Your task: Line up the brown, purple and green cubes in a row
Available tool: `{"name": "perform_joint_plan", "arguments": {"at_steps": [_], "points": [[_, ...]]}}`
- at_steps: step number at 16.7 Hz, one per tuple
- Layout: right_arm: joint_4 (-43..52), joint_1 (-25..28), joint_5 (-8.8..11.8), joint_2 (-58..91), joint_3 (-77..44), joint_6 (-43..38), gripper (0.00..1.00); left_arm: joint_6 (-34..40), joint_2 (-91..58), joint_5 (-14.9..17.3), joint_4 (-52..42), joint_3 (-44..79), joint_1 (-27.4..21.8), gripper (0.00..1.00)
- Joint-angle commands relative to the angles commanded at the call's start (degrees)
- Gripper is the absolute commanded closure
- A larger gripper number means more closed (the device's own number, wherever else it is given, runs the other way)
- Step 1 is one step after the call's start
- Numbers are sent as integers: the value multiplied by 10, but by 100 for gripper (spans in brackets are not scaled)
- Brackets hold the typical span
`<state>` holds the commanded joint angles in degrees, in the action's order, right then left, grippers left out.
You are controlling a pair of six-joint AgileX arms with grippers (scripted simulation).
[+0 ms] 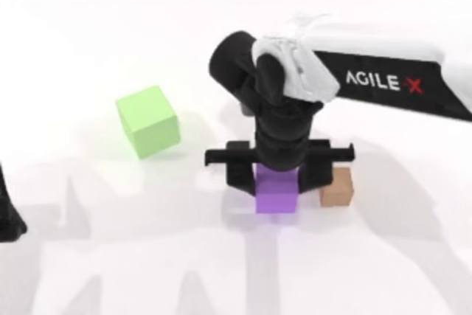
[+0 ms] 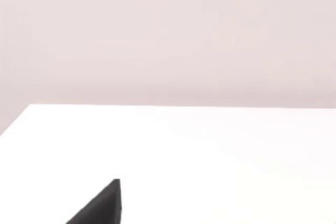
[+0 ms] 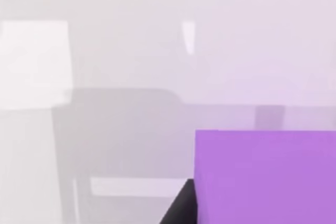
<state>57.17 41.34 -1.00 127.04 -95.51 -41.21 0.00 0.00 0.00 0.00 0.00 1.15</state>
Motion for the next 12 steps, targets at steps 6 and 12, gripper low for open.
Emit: {"name": "perform_joint_plan", "arguments": {"at_steps": [6,12], "points": [[0,0,0,0,0,0,10,0,0,0,0,0,0,0],[0,0,0,0,0,0,0,0,0,0,0,0,0,0]]}}
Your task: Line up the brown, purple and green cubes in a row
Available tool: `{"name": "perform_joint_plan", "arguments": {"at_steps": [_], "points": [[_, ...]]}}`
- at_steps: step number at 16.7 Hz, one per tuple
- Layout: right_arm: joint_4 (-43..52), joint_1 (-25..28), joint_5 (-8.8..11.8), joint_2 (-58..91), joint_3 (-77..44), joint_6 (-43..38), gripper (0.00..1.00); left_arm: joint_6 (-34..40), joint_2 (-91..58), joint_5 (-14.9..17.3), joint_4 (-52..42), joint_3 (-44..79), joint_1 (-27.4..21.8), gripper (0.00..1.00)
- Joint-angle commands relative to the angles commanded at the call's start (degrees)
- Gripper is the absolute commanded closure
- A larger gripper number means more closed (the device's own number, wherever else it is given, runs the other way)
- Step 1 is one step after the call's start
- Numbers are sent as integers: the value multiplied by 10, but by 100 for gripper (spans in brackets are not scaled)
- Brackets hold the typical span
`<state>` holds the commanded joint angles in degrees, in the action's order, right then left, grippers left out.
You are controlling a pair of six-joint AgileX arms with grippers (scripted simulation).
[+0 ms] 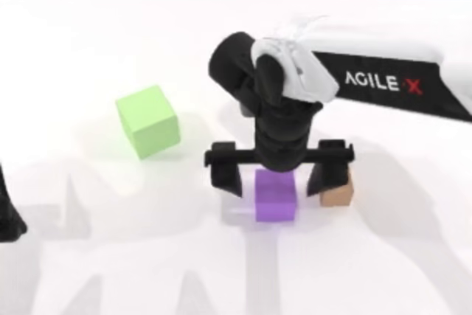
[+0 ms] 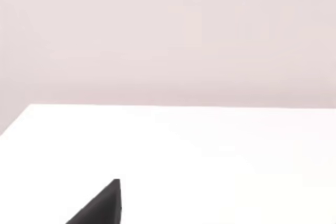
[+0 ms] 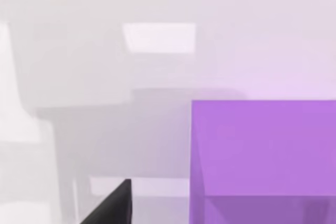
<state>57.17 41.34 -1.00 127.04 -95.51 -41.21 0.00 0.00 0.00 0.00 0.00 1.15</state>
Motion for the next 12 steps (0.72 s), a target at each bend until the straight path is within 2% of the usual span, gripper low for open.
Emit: {"name": "perform_joint_plan", "arguments": {"at_steps": [6,12], "points": [[9,-1,0,-3,-8,0,0,0,0,0,0,0,0,0],[112,3,0,-28,-85,-1,0,0,0,0,0,0,0,0]]}}
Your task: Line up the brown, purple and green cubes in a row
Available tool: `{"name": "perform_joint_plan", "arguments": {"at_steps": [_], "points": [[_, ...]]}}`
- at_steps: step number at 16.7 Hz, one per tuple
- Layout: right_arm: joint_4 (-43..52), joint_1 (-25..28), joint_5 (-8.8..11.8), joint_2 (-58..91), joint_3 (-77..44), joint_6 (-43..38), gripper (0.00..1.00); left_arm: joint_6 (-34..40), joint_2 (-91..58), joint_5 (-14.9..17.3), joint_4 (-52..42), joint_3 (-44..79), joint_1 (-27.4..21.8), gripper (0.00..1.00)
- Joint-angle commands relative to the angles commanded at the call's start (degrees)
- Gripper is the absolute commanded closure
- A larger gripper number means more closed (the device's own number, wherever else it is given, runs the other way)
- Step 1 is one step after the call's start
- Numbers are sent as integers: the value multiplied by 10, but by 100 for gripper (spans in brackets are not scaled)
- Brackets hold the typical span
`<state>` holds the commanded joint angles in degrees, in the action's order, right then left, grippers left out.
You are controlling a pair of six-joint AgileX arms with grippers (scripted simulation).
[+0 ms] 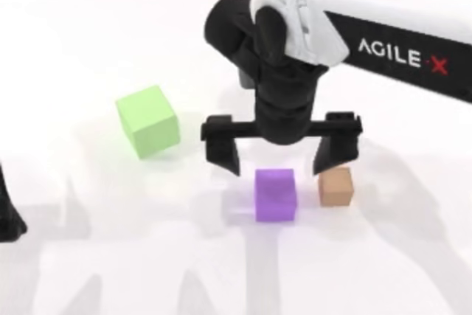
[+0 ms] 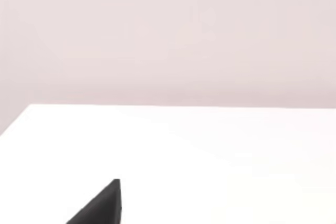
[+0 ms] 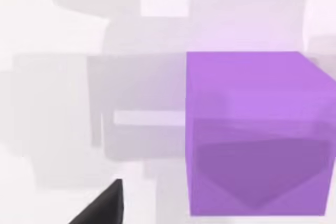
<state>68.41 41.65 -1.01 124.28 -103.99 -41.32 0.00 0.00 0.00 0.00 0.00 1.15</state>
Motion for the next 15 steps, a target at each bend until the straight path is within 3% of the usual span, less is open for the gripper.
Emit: {"name": "perform_joint_plan", "arguments": {"at_steps": [9,15], "points": [[17,-7,-2,-21,-7,8,0,-6,-14,2,-12,17,-6,0],[-80,-64,-19,-191,132,73,0,-68,-189,20,-161,194,-53,0]]}}
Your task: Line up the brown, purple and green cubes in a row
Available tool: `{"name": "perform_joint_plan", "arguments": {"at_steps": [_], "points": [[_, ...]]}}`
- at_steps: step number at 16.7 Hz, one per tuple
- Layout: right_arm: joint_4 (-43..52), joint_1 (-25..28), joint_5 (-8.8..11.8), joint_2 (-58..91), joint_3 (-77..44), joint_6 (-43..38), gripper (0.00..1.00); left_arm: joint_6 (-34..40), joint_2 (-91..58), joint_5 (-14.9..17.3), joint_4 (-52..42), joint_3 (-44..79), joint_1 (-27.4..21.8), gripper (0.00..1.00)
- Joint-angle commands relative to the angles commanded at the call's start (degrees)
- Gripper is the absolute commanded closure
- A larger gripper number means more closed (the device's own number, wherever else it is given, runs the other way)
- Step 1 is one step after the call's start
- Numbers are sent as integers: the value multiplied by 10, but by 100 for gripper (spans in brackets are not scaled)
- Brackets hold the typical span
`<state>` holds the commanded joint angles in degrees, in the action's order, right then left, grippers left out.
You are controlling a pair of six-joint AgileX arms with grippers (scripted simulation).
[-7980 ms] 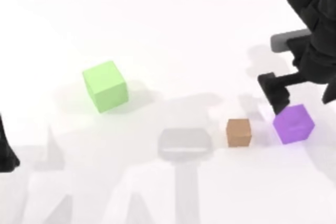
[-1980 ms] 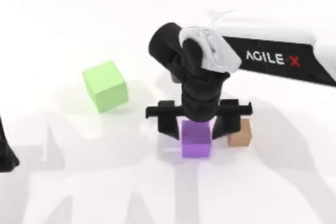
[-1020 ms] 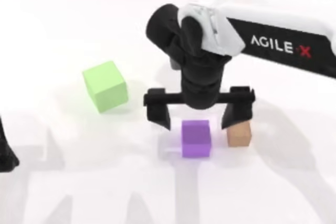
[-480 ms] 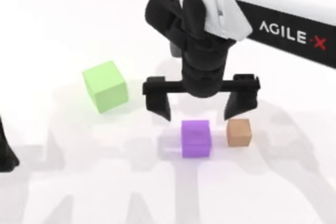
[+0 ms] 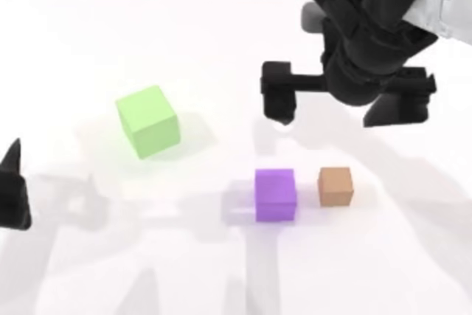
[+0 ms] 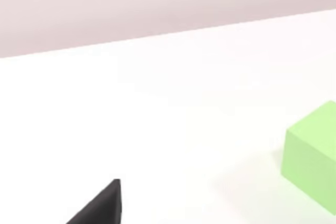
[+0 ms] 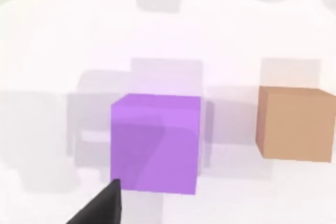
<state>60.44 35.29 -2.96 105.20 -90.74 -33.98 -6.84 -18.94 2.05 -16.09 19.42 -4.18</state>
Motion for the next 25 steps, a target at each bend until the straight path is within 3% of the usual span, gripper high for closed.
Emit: {"name": "perform_joint_plan", "arguments": {"at_steps": [7,14,20,25], "points": [[-193,-119,-13,-344,300,121,0,-121,-417,22,-298,297,-73,0],[-412,-246,-3,-724,628,245,0,-245,-854,20,-547,636,-125,0],[-555,-322,19,-970,836,316,0,-326,-1074,-5,-611,901,-143,0],[-604,-347,30,-1052,907,340,0,-358,-1129,-18,-606,991,-149,0]]}}
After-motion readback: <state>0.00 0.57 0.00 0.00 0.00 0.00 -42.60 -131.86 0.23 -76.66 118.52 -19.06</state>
